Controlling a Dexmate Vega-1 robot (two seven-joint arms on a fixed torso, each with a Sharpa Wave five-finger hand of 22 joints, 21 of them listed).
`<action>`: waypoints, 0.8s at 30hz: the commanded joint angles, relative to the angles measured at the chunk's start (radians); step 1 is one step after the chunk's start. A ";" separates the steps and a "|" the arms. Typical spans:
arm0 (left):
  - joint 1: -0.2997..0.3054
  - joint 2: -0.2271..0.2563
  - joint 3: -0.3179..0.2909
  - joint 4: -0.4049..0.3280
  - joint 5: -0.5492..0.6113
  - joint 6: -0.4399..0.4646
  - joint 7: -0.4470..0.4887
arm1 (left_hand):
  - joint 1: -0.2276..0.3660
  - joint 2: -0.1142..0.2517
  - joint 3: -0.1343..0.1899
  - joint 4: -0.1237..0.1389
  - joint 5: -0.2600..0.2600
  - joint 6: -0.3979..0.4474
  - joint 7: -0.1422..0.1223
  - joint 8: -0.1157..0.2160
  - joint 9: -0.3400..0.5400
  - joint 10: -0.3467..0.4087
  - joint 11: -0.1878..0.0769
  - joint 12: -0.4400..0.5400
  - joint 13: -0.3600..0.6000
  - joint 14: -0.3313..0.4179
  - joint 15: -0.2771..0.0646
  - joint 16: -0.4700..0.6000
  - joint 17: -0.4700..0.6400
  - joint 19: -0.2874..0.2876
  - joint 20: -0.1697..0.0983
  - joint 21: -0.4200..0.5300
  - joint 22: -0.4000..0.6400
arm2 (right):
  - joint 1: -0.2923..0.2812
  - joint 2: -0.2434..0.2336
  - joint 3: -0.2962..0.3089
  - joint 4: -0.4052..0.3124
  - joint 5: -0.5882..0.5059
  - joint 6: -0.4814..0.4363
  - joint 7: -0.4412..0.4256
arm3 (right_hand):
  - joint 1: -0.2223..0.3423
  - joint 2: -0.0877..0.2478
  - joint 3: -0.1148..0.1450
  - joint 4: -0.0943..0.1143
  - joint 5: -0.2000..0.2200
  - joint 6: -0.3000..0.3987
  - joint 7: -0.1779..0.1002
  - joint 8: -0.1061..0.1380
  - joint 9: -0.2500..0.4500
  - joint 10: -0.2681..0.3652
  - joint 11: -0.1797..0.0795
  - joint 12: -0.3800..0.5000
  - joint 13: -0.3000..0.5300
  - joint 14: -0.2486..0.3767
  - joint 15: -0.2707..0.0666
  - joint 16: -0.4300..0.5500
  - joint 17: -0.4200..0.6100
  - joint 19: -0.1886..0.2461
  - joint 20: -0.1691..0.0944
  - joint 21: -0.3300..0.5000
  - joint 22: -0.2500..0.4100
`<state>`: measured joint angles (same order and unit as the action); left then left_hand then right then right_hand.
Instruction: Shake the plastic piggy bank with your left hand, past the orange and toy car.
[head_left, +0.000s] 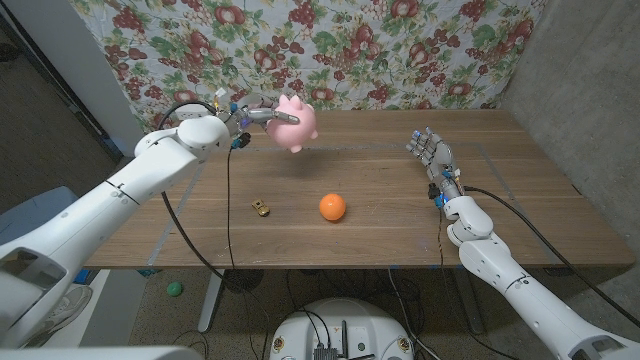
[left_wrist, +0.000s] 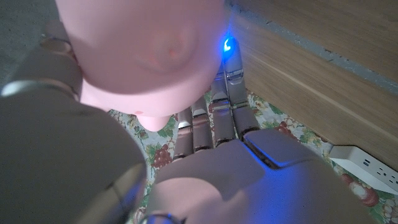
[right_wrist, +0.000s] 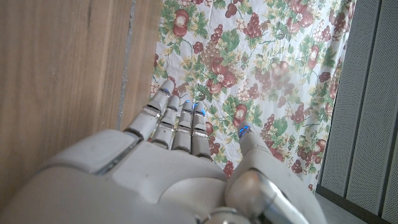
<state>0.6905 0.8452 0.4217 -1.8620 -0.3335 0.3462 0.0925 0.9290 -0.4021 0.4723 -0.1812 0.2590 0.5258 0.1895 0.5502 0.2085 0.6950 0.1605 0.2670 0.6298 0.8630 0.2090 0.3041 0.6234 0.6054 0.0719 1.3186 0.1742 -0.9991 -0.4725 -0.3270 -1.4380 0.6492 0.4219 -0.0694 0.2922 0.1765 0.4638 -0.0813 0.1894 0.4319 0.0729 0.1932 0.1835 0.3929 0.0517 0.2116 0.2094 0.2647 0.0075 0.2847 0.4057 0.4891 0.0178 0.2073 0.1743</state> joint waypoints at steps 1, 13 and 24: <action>0.117 -0.106 -0.075 0.046 0.028 -0.235 0.206 | 0.440 0.435 0.170 0.000 0.098 0.304 -0.172 0.006 0.105 0.293 -0.290 0.003 0.001 0.324 -0.445 0.004 0.006 -0.016 -0.257 0.006 0.005 | 0.005 0.003 -0.001 0.006 0.003 -0.001 0.003 | -0.005 -0.005 0.004 -0.002 0.003 -0.002 -0.001 0.003 0.005 0.004 0.002 -0.003 0.003 0.011 0.001 -0.002 0.004 0.005 0.004 -0.002 0.003; 0.168 -0.238 -0.100 0.149 0.153 -0.524 0.387 | 0.439 0.436 0.170 0.000 0.096 0.309 -0.173 0.004 0.104 0.295 -0.291 0.002 0.003 0.324 -0.445 0.002 0.008 -0.017 -0.257 0.007 0.005 | 0.006 0.002 0.000 0.009 0.002 0.003 0.006 | -0.005 -0.005 0.005 -0.002 0.003 -0.003 -0.003 0.003 0.005 0.004 0.001 -0.003 0.003 0.010 -0.001 -0.003 0.005 0.003 0.003 -0.003 0.003; 0.178 -0.289 -0.114 0.187 0.209 -0.611 0.421 | 0.441 0.434 0.171 -0.002 0.094 0.311 -0.174 0.001 0.103 0.295 -0.291 0.000 0.005 0.324 -0.445 0.002 0.011 -0.019 -0.258 0.007 0.004 | 0.000 0.000 0.002 0.005 0.004 0.005 0.006 | -0.005 -0.005 0.005 -0.003 0.003 -0.003 -0.003 0.003 0.005 0.003 -0.001 -0.003 0.003 0.010 -0.001 -0.004 0.005 0.004 0.003 -0.003 0.003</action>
<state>0.8449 0.6152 0.3252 -1.7119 -0.1799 -0.1665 0.4590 0.9290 -0.4021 0.4723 -0.1812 0.2589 0.5278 0.1914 0.5473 0.2085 0.6985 0.1570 0.2617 0.6319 0.8631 0.2090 0.3039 0.6289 0.6054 0.0718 1.3209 0.1742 -0.9944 -0.4711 -0.3279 -1.4306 0.6507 0.4227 -0.0647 0.2922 0.1765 0.4638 -0.0813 0.1894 0.4319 0.0730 0.1933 0.1835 0.3929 0.0517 0.2116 0.2095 0.2646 0.0074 0.2842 0.4057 0.4891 0.0178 0.2073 0.1742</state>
